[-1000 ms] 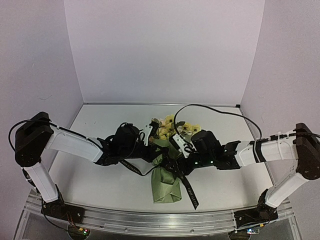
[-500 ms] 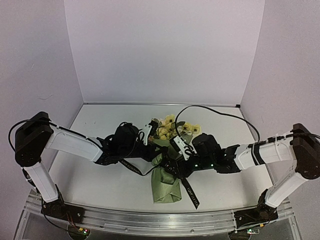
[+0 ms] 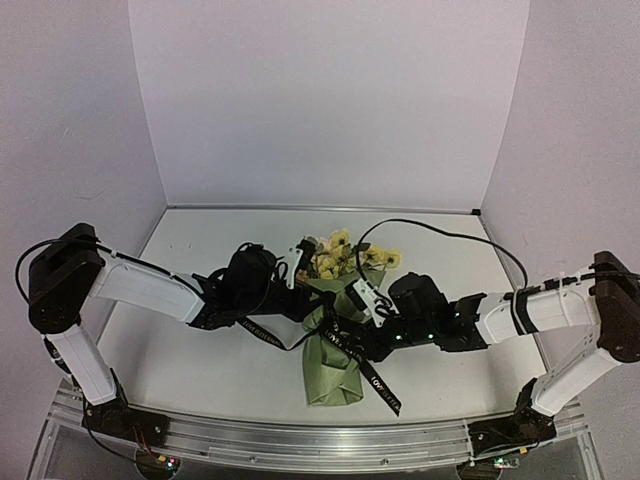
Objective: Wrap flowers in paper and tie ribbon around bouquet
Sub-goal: Cross the half-tied ribbon over the folded bouquet.
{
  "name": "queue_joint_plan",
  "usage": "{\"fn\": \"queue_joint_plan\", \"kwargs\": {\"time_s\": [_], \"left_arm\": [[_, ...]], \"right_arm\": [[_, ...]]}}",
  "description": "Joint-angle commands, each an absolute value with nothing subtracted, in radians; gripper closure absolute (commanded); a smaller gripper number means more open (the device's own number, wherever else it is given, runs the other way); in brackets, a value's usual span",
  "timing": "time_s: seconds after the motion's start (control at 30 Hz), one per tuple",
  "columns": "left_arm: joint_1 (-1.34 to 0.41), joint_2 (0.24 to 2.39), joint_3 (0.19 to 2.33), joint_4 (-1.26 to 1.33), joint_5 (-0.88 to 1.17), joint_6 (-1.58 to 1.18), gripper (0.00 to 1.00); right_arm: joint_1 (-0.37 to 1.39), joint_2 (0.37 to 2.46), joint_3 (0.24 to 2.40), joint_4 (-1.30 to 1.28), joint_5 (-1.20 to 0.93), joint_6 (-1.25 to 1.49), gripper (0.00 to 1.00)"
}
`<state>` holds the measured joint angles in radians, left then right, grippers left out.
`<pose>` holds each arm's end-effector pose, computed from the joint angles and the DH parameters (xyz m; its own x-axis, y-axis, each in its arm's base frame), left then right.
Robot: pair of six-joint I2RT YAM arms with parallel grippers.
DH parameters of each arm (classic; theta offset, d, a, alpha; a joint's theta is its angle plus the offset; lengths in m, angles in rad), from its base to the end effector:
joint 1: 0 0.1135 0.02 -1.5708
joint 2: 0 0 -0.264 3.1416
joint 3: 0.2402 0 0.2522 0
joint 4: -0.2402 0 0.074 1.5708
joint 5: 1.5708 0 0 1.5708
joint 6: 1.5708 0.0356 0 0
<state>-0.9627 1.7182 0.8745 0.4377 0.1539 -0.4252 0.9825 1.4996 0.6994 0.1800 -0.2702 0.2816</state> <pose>0.2050 -0.3041 0.1884 -0.5733 0.1101 -0.8119 0.7190 0.5427 -0.4341 0.1603 0.2574 0.1799 -0.5661 -0.3660 -0.7386 -0.7963 0.4745 0.3752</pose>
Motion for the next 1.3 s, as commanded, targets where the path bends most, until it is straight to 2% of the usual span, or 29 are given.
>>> {"fn": "queue_joint_plan", "kwargs": {"time_s": [0.0, 0.1, 0.13, 0.7, 0.97, 1.27], "left_arm": [[-0.956, 1.661, 0.881, 0.457, 0.149, -0.434, 1.00], [-0.956, 1.649, 0.874, 0.456, 0.146, -0.434, 1.00], [-0.955, 1.646, 0.870, 0.455, 0.146, -0.434, 1.00], [-0.943, 1.556, 0.753, 0.451, 0.116, -0.447, 1.00], [-0.938, 1.513, 0.706, 0.443, 0.090, -0.457, 1.00], [-0.937, 1.456, 0.641, 0.434, 0.070, -0.476, 1.00]], "right_arm": [[0.987, 1.466, 0.699, 0.137, -0.250, 0.305, 0.86], [0.989, 1.458, 0.685, 0.121, -0.241, 0.313, 1.00], [0.988, 1.451, 0.680, 0.112, -0.236, 0.314, 1.00], [0.996, 1.315, 0.591, -0.138, -0.167, 0.271, 1.00], [1.005, 1.309, 0.568, -0.171, -0.153, 0.276, 1.00], [1.008, 1.309, 0.550, -0.180, -0.046, 0.233, 1.00]]}}
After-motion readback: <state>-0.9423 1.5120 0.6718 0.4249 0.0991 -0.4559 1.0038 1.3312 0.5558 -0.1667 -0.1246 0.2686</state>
